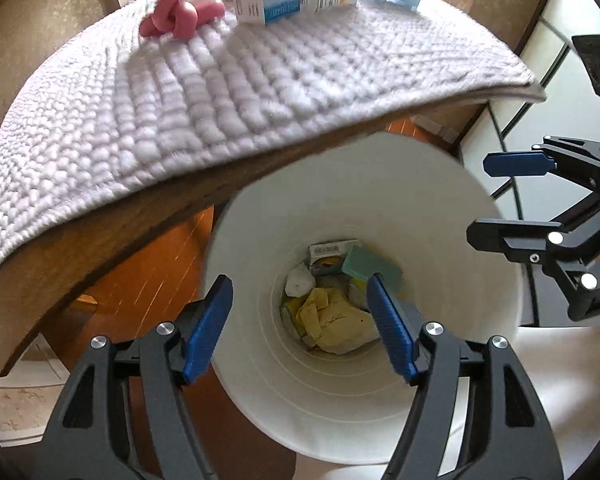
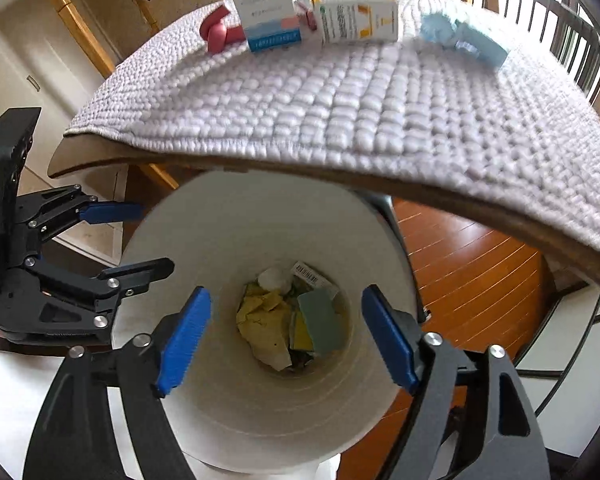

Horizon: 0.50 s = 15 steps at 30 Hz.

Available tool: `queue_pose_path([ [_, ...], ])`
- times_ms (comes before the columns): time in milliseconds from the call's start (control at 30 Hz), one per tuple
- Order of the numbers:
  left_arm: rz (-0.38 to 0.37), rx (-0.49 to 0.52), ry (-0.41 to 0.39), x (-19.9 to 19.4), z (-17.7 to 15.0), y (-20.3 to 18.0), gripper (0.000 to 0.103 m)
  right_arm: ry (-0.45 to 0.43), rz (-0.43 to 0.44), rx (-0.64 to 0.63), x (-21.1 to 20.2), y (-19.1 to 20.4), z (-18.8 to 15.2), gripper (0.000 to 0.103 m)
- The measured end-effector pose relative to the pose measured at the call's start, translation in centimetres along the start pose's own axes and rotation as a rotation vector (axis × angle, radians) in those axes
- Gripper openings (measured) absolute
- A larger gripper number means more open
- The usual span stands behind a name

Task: Collect trash
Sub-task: 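Open both tools to drop the tissue and sponge into the bin, then move the left tool to the pink foam while the right tool reaches the blue mask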

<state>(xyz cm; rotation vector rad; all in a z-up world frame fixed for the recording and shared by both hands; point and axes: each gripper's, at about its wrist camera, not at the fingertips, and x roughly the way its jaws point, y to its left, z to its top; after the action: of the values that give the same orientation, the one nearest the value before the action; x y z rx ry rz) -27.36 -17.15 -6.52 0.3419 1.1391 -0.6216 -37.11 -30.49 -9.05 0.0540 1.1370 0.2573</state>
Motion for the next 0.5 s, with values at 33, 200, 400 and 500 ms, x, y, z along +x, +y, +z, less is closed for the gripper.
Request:
queue_pose_path([
  [33,-0.009,0.001,-0.013,-0.7,0.3,0.0,0.078,-0.014,-0.013,-0.007,-0.6,0.0,0.2,0.079],
  [200,0.012,0.008,-0.212,-6.4,1.3,1.7,0.102,-0.197,-0.166,-0.058,-5.6,-0.2,1.7,0.099],
  [400,0.081,-0.101,-0.279,-7.0,5.2,6.0,0.102,-0.342,-0.183,0.142,-8.2,-6.4,5.9,0.099],
  [500,0.105,-0.115,-0.296,-5.7,7.3,7.9,0.102,-0.350,-0.185,0.202,-7.3,-9.5,8.2,0.099],
])
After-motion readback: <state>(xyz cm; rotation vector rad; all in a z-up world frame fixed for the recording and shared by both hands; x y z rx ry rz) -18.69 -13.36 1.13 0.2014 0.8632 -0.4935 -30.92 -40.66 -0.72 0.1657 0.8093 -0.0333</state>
